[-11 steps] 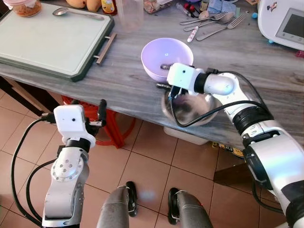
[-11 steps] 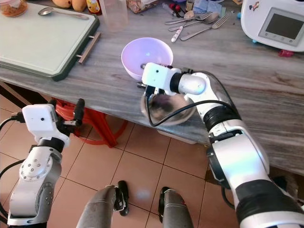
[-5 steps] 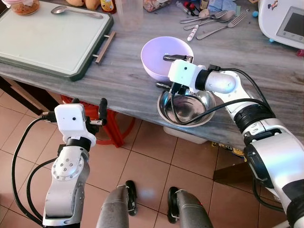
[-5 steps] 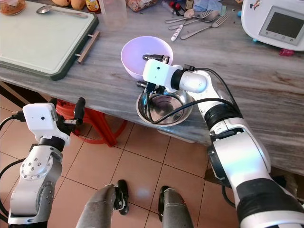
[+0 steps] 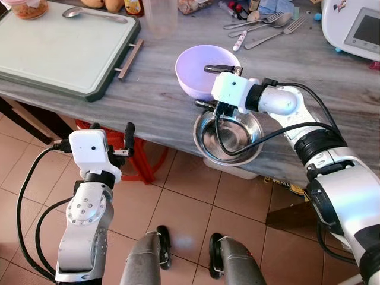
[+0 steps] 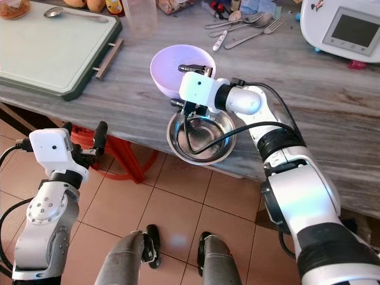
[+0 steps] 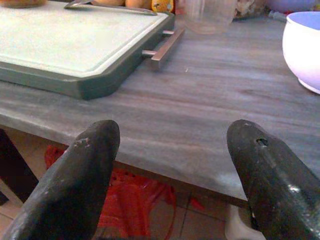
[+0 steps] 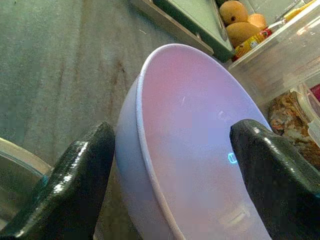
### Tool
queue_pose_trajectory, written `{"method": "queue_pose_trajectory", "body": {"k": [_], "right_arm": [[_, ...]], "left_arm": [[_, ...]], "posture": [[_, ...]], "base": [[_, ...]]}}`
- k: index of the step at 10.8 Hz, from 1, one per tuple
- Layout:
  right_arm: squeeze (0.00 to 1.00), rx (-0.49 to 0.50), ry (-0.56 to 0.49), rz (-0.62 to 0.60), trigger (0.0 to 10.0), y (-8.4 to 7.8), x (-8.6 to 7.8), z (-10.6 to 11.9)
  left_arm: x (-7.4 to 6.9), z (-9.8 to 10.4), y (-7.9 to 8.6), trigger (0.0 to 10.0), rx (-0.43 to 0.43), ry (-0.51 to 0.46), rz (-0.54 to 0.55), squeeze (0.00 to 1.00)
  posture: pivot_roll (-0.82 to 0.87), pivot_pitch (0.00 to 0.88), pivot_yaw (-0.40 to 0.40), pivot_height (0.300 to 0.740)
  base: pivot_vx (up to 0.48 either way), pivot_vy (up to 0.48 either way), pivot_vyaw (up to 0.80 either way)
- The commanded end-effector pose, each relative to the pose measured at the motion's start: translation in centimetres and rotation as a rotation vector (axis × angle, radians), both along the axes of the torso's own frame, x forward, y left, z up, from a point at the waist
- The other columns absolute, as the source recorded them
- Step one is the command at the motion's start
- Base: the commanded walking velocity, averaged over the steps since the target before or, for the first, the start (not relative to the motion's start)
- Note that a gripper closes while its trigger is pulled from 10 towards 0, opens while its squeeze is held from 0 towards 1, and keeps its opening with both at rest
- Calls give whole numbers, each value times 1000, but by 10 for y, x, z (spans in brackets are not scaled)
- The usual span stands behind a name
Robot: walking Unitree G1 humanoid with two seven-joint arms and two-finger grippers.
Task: Setting the table
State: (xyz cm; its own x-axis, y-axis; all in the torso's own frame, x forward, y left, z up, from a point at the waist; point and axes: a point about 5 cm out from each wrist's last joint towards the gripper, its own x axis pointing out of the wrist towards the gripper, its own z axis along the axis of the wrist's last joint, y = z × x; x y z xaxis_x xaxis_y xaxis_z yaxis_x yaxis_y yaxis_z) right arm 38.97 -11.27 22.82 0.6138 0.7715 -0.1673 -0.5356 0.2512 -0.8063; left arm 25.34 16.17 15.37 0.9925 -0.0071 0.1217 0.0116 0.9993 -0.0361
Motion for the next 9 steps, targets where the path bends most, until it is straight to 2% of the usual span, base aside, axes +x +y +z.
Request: {"method": "queue_pose_trajectory", "body": {"k": [1, 5, 9], "right_arm": [[0, 7, -52, 18, 10000, 0, 0, 14], [0, 116, -84, 27, 10000, -6, -4, 25], [0, 236, -12, 60, 10000, -10, -17, 17]], "left_arm": [[-2, -3, 1, 10000, 3, 11, 8, 0], [0, -3, 1, 10000, 0, 4, 11, 0], [2, -2, -1, 10000, -2, -5, 6, 0]], "posture": [[38, 264, 6, 740], [35, 252, 2, 740], [27, 243, -1, 740]], "base": [[0, 0, 0], [0, 0, 0], [0, 0, 0]]}}
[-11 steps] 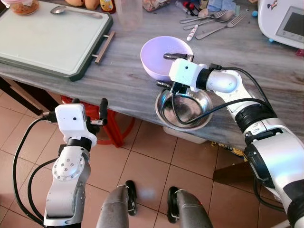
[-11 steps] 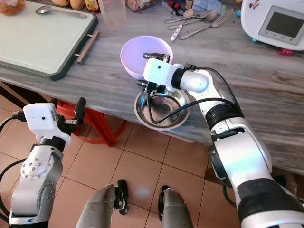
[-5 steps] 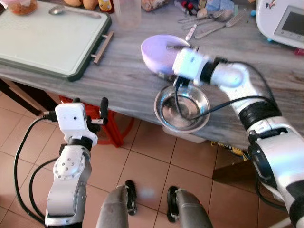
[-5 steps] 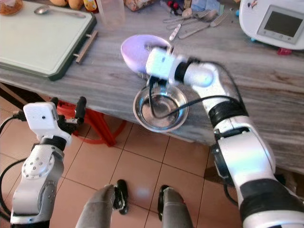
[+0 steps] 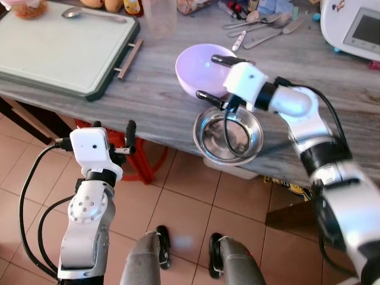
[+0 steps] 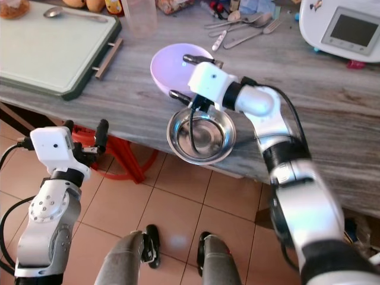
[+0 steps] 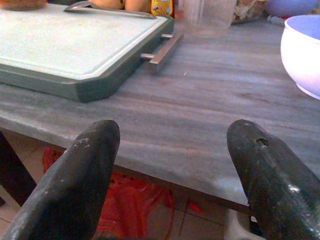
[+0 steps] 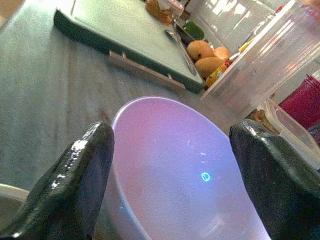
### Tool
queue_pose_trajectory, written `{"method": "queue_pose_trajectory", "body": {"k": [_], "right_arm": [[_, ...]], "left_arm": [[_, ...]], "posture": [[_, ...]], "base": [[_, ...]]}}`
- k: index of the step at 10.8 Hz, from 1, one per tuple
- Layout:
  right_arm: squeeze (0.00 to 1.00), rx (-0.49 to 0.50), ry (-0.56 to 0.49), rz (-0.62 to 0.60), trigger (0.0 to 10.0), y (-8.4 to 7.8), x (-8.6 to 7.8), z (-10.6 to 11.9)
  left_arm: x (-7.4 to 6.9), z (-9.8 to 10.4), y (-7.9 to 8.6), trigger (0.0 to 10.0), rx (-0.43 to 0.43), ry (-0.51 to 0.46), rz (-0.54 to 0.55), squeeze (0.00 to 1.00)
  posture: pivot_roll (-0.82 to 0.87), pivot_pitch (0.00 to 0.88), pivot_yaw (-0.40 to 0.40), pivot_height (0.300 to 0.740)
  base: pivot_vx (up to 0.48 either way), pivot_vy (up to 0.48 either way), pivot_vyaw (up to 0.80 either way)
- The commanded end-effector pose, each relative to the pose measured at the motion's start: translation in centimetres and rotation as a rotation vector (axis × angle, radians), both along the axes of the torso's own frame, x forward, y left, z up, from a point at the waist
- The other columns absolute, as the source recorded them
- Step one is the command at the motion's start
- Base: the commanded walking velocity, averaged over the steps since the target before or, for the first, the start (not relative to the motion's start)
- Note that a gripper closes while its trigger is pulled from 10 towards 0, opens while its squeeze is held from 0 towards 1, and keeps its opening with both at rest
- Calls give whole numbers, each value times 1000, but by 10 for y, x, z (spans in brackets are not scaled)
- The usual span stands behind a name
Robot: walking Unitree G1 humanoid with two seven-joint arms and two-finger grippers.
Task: Setting the table
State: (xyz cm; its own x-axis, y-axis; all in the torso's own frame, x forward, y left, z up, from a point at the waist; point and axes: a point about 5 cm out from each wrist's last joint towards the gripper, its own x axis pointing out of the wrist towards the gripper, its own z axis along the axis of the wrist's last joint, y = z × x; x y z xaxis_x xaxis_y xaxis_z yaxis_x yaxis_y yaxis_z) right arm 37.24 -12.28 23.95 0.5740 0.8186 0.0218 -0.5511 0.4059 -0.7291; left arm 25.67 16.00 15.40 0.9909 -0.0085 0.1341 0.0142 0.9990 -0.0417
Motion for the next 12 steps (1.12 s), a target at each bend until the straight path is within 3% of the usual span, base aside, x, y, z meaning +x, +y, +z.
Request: {"method": "queue_pose_trajectory", "body": {"k": [1, 3, 5, 6, 8, 10, 12], "right_arm": [[0, 37, -8, 12, 10000, -1, -4, 6], [0, 90, -8, 24, 10000, 2, -16, 5], [0, 238, 131, 43, 10000, 12, -39, -8], [0, 259, 187, 54, 10000, 17, -50, -19], [0, 279, 300, -14, 10000, 18, -64, -45], [0, 379, 387, -148, 10000, 19, -68, -53], [0, 413, 432, -257, 10000, 18, -69, -59]], "left_arm": [[-1, -3, 2, 10000, 3, 7, 11, 0], [-1, -3, 2, 10000, 3, 6, 14, 0], [-1, -3, 2, 10000, 3, 3, 10, 0], [-1, -2, 2, 10000, 4, 3, 8, 0], [-2, -3, 1, 10000, 5, 9, 0, 0], [-4, -3, 1, 10000, 7, 11, -3, 0], [-5, -4, 2, 10000, 8, 17, -5, 0]], "posture": [[26, 242, -3, 740], [20, 243, -4, 740], [17, 246, -2, 740], [16, 248, -1, 740], [12, 257, 3, 740], [13, 266, 5, 740], [14, 273, 9, 740]], "base": [[0, 0, 0], [0, 0, 0], [0, 0, 0], [0, 0, 0], [0, 0, 0], [0, 0, 0], [0, 0, 0]]}}
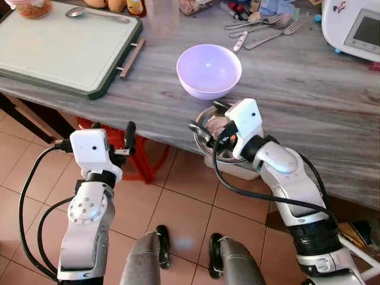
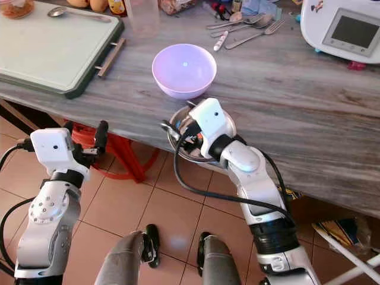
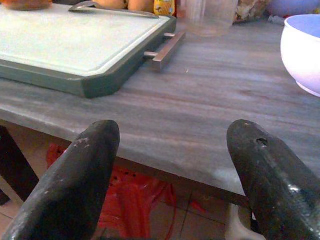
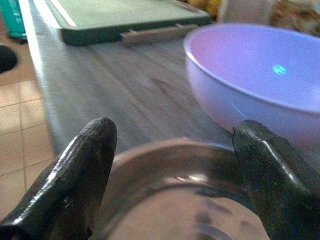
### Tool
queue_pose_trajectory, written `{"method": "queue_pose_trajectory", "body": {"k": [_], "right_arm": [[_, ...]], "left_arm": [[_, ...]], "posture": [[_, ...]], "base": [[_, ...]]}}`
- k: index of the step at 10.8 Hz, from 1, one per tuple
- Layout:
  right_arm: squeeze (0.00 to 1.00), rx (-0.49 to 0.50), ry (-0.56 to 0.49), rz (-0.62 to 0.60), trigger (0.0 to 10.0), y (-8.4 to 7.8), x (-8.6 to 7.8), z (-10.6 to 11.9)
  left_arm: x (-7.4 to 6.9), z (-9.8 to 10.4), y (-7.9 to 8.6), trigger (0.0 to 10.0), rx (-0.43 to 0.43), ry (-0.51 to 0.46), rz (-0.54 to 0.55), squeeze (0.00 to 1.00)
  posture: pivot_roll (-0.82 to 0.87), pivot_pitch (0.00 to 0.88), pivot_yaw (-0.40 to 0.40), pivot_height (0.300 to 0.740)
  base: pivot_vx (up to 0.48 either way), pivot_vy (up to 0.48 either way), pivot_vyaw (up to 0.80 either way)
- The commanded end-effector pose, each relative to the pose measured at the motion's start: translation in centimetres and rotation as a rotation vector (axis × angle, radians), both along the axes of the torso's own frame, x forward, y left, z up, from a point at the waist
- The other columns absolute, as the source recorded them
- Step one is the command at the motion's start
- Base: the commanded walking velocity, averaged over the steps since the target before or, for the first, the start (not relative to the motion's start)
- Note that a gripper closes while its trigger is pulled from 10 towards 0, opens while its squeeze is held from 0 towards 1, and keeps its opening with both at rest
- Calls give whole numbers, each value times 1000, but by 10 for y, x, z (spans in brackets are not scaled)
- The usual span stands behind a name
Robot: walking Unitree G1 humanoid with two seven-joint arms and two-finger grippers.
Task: Setting the table
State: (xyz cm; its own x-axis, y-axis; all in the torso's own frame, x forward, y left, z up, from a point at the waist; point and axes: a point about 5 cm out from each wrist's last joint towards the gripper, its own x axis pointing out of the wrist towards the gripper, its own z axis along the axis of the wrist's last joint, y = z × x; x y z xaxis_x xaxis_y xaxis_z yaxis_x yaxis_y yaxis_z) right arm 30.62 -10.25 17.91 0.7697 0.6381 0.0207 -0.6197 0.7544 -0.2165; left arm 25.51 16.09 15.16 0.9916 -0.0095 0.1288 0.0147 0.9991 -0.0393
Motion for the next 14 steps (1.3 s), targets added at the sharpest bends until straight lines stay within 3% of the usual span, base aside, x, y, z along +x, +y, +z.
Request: {"method": "queue_pose_trajectory", "body": {"k": [1, 6, 14], "right_arm": [[0, 23, 22, -60, 10000, -5, 0, 2], [0, 75, 150, -163, 10000, -6, 3, -2], [0, 56, 172, -209, 10000, -11, 13, -4]], "left_arm": [[-4, -2, 1, 10000, 7, 13, -6, 0], [-4, -2, 0, 10000, 10, 21, -11, 0], [-2, -1, 0, 10000, 13, 19, -13, 0]], "posture": [[15, 274, 9, 740], [18, 280, 10, 740], [24, 272, 10, 740]], "base": [[0, 0, 0], [0, 0, 0], [0, 0, 0]]}}
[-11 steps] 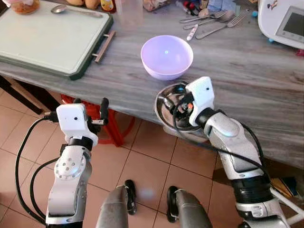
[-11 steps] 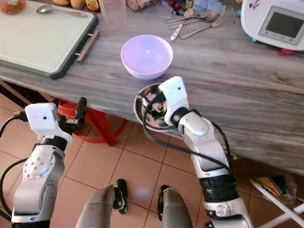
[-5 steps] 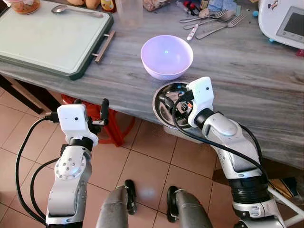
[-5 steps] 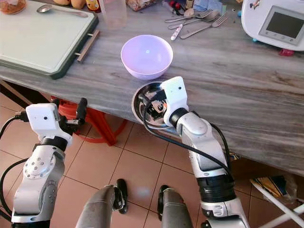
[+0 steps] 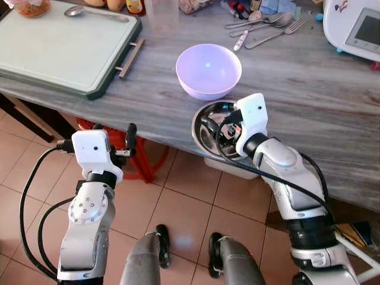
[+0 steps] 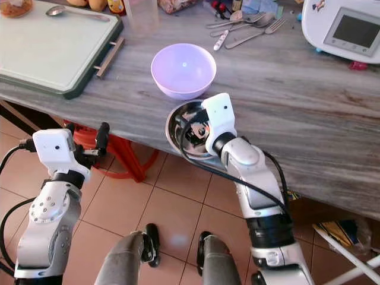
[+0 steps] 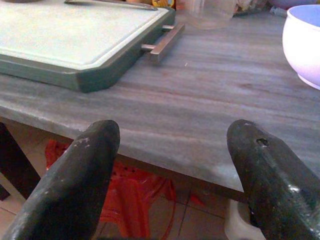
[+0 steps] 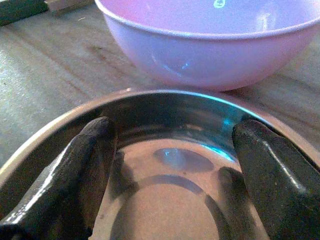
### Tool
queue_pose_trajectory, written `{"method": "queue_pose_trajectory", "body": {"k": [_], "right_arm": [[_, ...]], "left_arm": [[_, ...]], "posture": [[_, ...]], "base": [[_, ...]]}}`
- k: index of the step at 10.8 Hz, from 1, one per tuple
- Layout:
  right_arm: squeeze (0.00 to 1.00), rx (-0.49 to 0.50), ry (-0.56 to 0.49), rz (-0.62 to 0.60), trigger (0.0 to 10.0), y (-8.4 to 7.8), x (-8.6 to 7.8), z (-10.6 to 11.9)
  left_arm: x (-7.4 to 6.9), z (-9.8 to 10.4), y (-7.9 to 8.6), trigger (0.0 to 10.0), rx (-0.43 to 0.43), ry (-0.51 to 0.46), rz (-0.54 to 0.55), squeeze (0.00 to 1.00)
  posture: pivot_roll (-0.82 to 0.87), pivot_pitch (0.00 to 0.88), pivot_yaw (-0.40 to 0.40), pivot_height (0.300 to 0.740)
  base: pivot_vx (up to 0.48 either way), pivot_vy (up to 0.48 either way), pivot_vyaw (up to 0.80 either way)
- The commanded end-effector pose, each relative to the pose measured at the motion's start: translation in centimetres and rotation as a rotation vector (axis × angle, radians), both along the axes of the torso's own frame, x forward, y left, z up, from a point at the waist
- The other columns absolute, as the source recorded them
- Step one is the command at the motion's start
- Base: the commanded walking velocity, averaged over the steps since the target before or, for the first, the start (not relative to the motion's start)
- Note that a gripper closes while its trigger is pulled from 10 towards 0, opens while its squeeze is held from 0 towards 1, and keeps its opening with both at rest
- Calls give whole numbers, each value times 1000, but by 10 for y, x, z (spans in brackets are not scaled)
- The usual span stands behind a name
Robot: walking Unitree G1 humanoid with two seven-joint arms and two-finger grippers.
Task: Setting the table
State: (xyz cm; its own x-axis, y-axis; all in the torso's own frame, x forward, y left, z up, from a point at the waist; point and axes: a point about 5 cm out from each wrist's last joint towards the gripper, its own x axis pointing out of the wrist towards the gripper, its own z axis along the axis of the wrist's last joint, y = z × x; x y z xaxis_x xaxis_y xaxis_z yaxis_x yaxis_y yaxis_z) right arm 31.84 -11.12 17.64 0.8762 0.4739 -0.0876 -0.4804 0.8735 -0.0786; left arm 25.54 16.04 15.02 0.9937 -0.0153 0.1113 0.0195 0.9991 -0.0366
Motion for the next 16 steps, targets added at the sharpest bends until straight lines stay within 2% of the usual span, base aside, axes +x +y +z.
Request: {"method": "queue_pose_trajectory", "body": {"k": [1, 4, 6, 8, 10, 16], "right_arm": [[0, 0, -3, -13, 10000, -4, 2, 1], [0, 23, -39, 7, 10000, -1, -1, 8], [0, 76, -120, -5, 10000, -2, -14, 20], [0, 119, -206, -95, 10000, -9, -28, 24], [0, 117, -214, -133, 10000, -11, -38, 20], [0, 129, -230, -161, 10000, -13, -37, 21]], "left_arm": [[-2, 1, 1, 10000, 10, -1, -8, 0], [-1, 0, 1, 10000, 6, 1, -3, 0], [0, -2, 4, 10000, -13, 23, 44, 0], [0, -1, 4, 10000, -30, 19, 72, 0], [2, -1, 3, 10000, -36, 22, 75, 0], [3, -1, 0, 10000, -32, 23, 74, 0]], "posture": [[24, 271, 10, 740], [21, 266, 8, 740], [15, 262, 1, 740], [9, 257, -4, 740], [-2, 254, -3, 740], [-5, 252, -8, 740]], "base": [[0, 0, 0], [0, 0, 0], [0, 0, 0], [0, 0, 0], [0, 0, 0], [-248, 0, 0]]}}
